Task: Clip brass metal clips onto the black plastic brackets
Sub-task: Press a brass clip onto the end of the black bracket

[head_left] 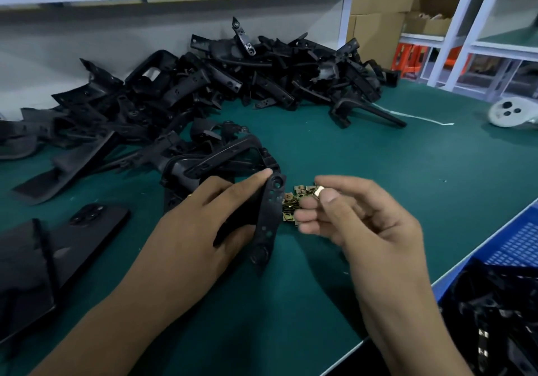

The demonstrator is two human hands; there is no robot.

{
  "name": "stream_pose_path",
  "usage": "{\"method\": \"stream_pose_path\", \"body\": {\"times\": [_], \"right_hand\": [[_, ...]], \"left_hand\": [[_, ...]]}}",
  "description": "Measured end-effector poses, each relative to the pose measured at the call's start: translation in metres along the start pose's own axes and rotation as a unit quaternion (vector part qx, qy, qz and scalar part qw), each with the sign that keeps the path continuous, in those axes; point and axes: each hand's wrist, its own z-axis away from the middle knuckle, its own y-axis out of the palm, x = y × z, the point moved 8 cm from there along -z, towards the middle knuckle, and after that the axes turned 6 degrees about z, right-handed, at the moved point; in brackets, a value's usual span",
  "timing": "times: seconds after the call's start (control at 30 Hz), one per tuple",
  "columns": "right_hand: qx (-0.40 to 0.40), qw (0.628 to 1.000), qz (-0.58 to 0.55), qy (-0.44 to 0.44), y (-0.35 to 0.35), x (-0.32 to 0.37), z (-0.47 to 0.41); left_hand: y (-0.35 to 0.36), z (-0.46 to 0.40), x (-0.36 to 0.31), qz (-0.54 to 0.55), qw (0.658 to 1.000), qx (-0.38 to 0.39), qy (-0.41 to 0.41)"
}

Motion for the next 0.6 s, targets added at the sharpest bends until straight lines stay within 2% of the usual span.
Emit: {"method": "stream_pose_path", "body": {"times": [0.1,0.23,0.4,0.6], "right_hand": [[0.017,0.999,-0.031,0.019,0.016,-0.008,0.006],[0.016,0.999,0.036,-0.029,0.016,-0.002,0.006],[0.006,1.000,0.008,-0.009,0.011,-0.004,0.003],[-0.004,1.000,0.023,-0.008,0.011,-0.005,0.004]], "left_hand": [[-0.003,0.000,-0.003,0.012,1.000,-0.015,0.011],[-0.001,0.000,-0.005,0.014,1.000,-0.015,0.013],[0.003,0.000,-0.009,0.002,1.000,0.006,0.020],[0.000,0.001,-0.009,-0.003,1.000,-0.002,0.016]]}}
